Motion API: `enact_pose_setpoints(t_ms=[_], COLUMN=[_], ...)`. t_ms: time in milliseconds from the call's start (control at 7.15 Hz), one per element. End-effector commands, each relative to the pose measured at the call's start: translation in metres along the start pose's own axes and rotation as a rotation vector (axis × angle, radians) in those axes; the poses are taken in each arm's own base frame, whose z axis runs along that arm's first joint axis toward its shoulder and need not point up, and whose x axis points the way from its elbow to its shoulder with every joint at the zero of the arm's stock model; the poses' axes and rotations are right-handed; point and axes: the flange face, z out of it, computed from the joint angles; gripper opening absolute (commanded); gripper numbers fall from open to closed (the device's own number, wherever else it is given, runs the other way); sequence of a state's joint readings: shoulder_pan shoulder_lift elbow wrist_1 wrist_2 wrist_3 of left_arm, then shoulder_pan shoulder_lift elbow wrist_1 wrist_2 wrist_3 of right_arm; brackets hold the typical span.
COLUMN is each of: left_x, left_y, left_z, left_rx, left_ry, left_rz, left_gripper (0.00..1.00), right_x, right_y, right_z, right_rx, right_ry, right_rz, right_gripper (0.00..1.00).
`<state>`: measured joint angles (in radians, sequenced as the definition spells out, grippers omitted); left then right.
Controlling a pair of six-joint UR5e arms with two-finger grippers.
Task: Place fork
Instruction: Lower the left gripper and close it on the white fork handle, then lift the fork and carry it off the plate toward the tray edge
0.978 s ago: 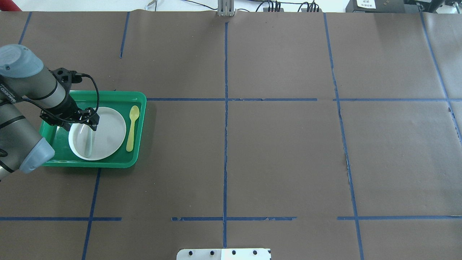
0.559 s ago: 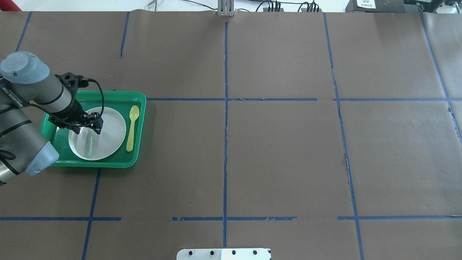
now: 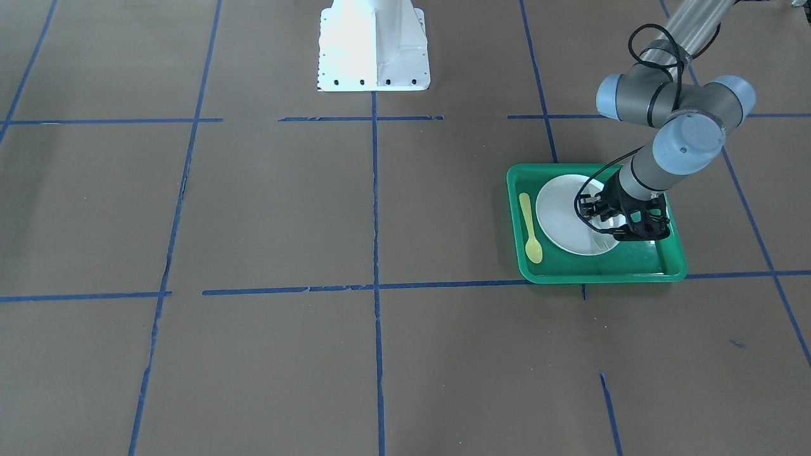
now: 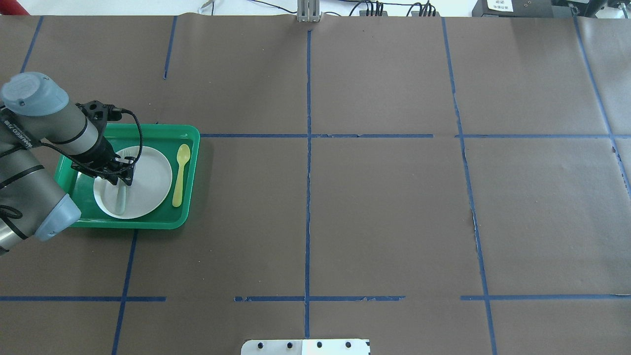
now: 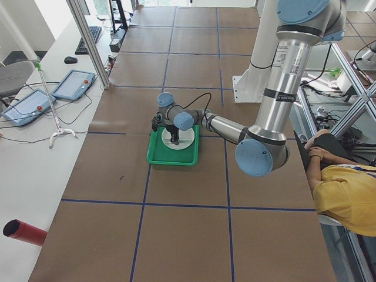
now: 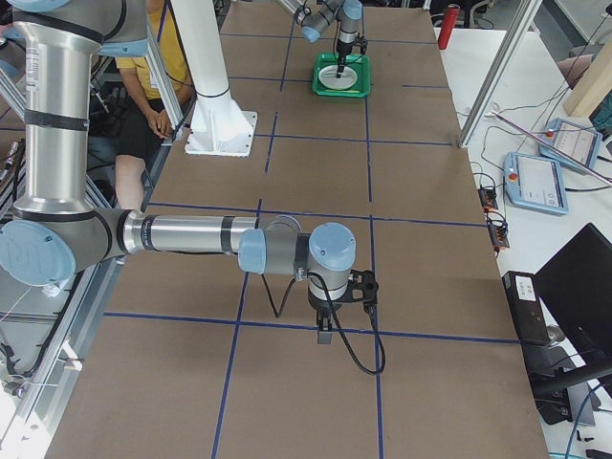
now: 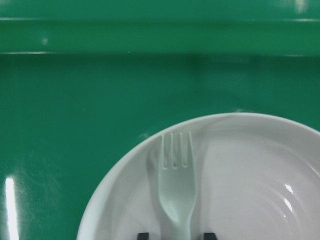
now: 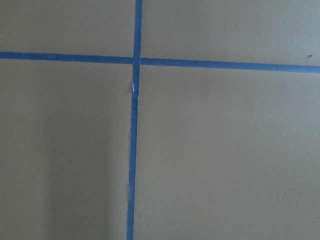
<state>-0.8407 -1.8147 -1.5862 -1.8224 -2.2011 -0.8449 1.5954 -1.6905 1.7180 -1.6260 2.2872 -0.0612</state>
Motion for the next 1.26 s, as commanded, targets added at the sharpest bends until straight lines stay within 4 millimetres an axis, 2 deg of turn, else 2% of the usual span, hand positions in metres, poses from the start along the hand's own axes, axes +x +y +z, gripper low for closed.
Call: enact_pose_setpoints(t_ms=[0,140,280,419,559,699,839,978,1118], left_x=[0.002,0.004,0.01,0.01,-0.018,-0.048,-0.069,-0.084,-0.085], left_y=[0.001,0.002,0.004,0.011,0.02,0.023,0.022,0.021,0.021], left_z=[-0.002,-0.004,-0.015,-0.037,-0.045,-0.049,-0.05,-0.046,-0.041], left_rx=[-0.001,0.001,0.013,0.04,0.051,0.062,0.065,0.061,0.052], left_ry=[0.006,0.009,0.02,0.04,0.032,0.02,0.004,-0.01,-0.015], left_rz=[-0.002,-0.004,-0.001,0.008,-0.007,-0.032,0.002,-0.009,-0.01], left_gripper=[0.0,0.0,0.0,0.0,0.0,0.0,0.0,0.0,0.0], right_x=[0.0,0.0,0.0,0.0,0.0,0.0,0.0,0.0,0.0], right_y=[0.0,0.0,0.0,0.0,0.0,0.0,0.0,0.0,0.0], right_z=[0.0,0.0,0.0,0.0,0.0,0.0,0.0,0.0,0.0], right_rx=[0.0,0.0,0.0,0.0,0.0,0.0,0.0,0.0,0.0], right_ry=[0.0,0.0,0.0,0.0,0.0,0.0,0.0,0.0,0.0], right_rz=[0.0,0.0,0.0,0.0,0.0,0.0,0.0,0.0,0.0], right_gripper=[1.0,1.0,1.0,1.0,1.0,1.0,1.0,1.0,1.0])
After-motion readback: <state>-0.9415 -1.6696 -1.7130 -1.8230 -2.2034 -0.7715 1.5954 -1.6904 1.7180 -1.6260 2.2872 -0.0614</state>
